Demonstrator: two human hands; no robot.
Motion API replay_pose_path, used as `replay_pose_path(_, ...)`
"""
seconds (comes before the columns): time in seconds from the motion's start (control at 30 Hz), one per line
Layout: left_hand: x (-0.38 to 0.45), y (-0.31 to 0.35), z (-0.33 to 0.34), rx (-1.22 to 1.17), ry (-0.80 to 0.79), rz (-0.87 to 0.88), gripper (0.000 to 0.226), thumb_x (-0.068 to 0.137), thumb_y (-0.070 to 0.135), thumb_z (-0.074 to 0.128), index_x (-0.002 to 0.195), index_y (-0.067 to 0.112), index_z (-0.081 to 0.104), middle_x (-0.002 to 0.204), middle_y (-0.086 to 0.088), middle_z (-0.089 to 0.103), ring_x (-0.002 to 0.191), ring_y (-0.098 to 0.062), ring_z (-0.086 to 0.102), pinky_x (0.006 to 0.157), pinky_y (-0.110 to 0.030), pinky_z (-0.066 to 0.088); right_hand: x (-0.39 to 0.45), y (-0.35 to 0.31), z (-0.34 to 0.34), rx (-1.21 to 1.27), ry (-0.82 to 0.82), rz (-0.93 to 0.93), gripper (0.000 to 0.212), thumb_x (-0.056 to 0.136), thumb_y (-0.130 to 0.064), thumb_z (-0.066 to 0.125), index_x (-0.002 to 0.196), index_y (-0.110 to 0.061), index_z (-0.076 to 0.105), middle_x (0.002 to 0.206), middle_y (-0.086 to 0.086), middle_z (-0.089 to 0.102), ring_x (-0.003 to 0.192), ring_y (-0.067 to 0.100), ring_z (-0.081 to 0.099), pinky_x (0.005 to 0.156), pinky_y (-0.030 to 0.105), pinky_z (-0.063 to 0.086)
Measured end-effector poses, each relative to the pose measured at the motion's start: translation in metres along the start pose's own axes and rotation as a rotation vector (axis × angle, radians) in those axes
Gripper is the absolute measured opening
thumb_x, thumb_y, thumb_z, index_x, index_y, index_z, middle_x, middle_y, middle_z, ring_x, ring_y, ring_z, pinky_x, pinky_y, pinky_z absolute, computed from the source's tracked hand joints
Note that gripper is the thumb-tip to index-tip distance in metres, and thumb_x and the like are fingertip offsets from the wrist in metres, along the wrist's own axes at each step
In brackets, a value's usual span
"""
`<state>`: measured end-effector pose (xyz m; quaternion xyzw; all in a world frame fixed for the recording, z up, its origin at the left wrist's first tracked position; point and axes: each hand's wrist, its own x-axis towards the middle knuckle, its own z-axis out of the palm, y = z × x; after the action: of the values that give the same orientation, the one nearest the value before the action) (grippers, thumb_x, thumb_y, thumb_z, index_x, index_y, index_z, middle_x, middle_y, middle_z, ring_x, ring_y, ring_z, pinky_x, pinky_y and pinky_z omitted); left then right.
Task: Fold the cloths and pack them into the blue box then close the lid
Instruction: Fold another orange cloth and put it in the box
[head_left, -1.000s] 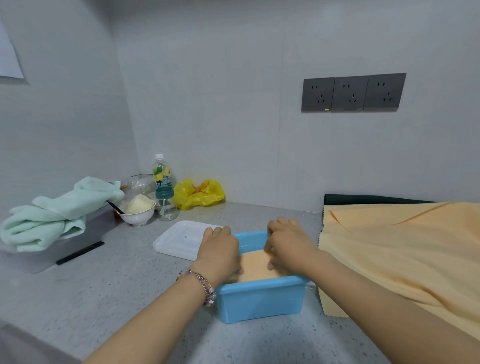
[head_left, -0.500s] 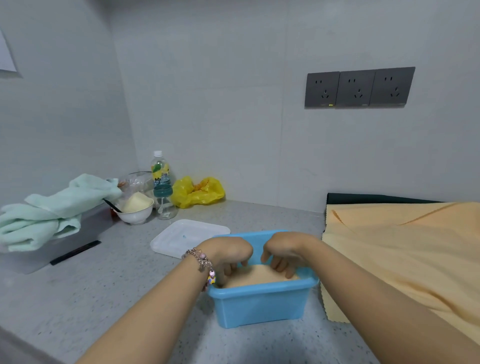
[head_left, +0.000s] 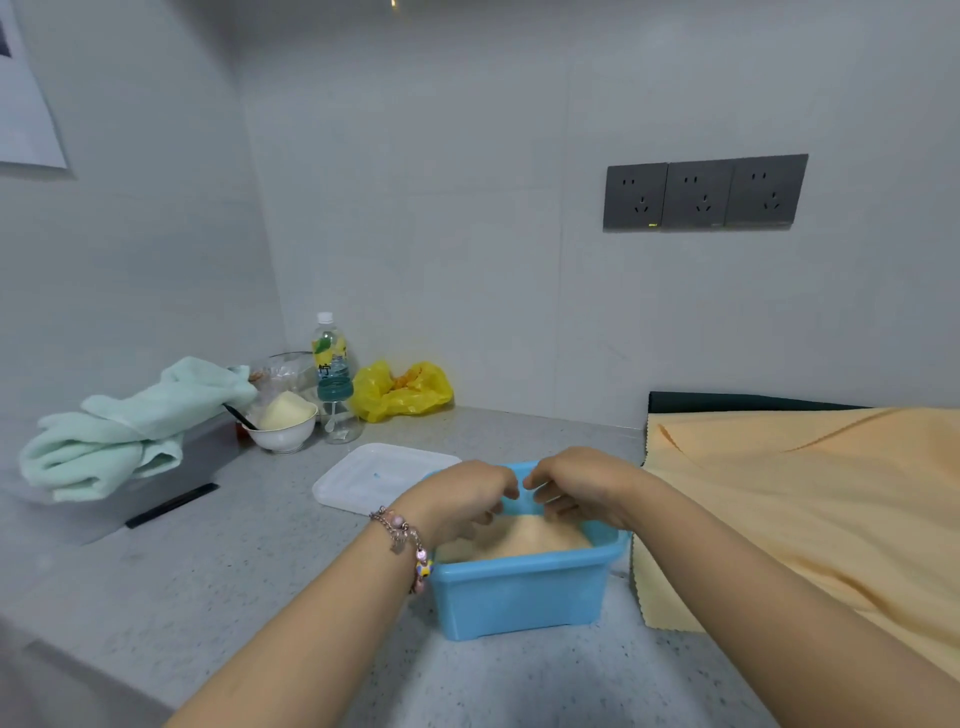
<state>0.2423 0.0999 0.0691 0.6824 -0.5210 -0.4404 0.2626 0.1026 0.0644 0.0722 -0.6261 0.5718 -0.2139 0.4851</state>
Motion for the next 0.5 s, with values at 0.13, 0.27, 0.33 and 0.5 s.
replay_pose_path(0.13,-0.02,0.007,0.01,-0.133,0.0,0.075,0.033,0.094,0.029,0.049,0.121,0.013,0.059,0.11,-0.007,0.058,0.097,-0.019,0.054,0.081,-0.031,0.041,-0.026,0.007,-0.012,0.136,0.024,-0.05,0.024,0.093,-0.022,0.05,0.104,-0.005,0.063,0.095,0.01,0.058,0.082,0.022,0.056,0.077,0.031,0.051)
replay_pose_path(0.27,-0.038,0.02,0.032,-0.076,0.034,0.208,0.024,0.094,0.027,0.052,0.109,0.013,0.063,0.108,-0.007,0.061,0.099,-0.019,0.056,0.085,-0.031,0.043,-0.058,0.02,-0.03,0.233,0.055,-0.098,0.027,0.092,-0.02,0.054,0.108,-0.002,0.064,0.096,0.012,0.06,0.082,0.021,0.058,0.076,0.029,0.053)
replay_pose_path(0.33,-0.044,0.028,0.047,-0.051,0.041,0.294,0.019,0.093,0.029,0.054,0.096,0.014,0.064,0.105,-0.008,0.063,0.099,-0.022,0.058,0.087,-0.033,0.044,-0.073,0.029,-0.039,0.248,0.069,-0.129,0.027,0.091,-0.02,0.055,0.108,-0.002,0.065,0.096,0.01,0.061,0.082,0.019,0.059,0.081,0.031,0.054)
replay_pose_path(0.5,-0.049,0.047,0.101,-0.066,-0.003,0.401,0.013,0.089,0.029,0.053,0.079,0.021,0.056,0.079,-0.003,0.047,0.077,-0.017,0.042,0.072,-0.031,0.032,-0.107,0.065,-0.073,0.31,0.181,-0.161,0.025,0.093,-0.022,0.052,0.107,-0.005,0.066,0.098,0.009,0.063,0.086,0.017,0.063,0.082,0.031,0.054)
